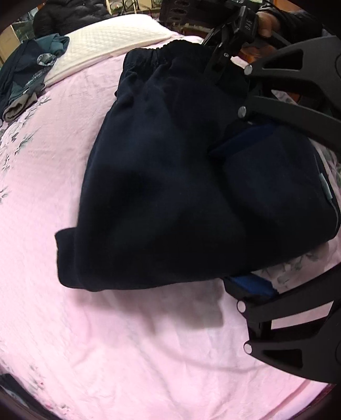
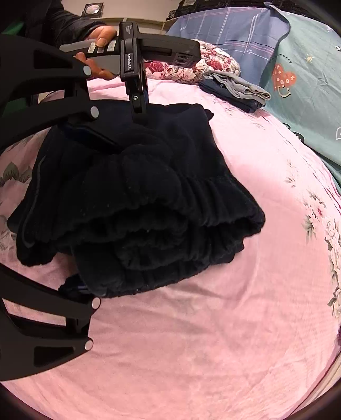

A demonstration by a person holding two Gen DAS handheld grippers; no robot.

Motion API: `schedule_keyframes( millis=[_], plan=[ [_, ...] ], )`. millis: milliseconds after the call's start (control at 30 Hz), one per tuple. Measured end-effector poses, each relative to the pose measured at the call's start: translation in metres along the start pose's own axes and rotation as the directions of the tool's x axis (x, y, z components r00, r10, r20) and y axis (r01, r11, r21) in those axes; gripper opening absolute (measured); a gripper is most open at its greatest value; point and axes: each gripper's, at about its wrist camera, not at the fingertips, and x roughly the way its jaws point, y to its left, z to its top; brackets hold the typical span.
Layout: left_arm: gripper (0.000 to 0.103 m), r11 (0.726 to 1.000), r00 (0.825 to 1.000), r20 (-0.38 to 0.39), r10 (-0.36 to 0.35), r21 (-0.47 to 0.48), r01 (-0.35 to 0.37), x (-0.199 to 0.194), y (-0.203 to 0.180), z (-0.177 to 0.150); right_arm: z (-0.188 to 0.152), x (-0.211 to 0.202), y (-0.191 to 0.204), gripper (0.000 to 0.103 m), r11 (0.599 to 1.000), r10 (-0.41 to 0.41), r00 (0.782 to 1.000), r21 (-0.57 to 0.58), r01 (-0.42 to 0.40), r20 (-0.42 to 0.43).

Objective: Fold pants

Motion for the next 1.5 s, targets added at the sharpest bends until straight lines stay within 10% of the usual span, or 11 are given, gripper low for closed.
schedule_keyframes(
  millis=[233,533,667,900,1500],
  plan=[
    [0.027,0.996,0.994,0.088,0.071,0.043,-0.075,-0.023,-0.025,-0.004,-0.002,-0.005,0.007,0.056,0.998,-0.07,0.997,0.011,0.069,0.016],
    [0.021,0.994,0.981,0.168,0.098,0.03,-0.104,-0.057,-0.018,-0.018,0.009,-0.026,0.063,0.043,0.984,-0.038,0.997,-0.171,0.049,0.066],
    [0.033,0.995,0.987,0.133,0.094,0.009,-0.096,-0.044,-0.005,-0.016,0.014,-0.009,0.065,0.044,0.985,-0.064,0.998,-0.16,0.068,0.028],
    [0.081,0.989,0.986,0.099,0.135,0.049,-0.14,-0.024,-0.008,-0.016,0.01,-0.007,0.033,0.062,0.996,-0.087,0.996,-0.028,0.086,-0.017],
    [0.096,0.998,0.997,0.043,0.057,-0.025,-0.056,0.003,0.006,-0.013,0.013,0.015,0.024,0.078,0.994,-0.092,0.996,0.06,0.091,0.016]
  ],
)
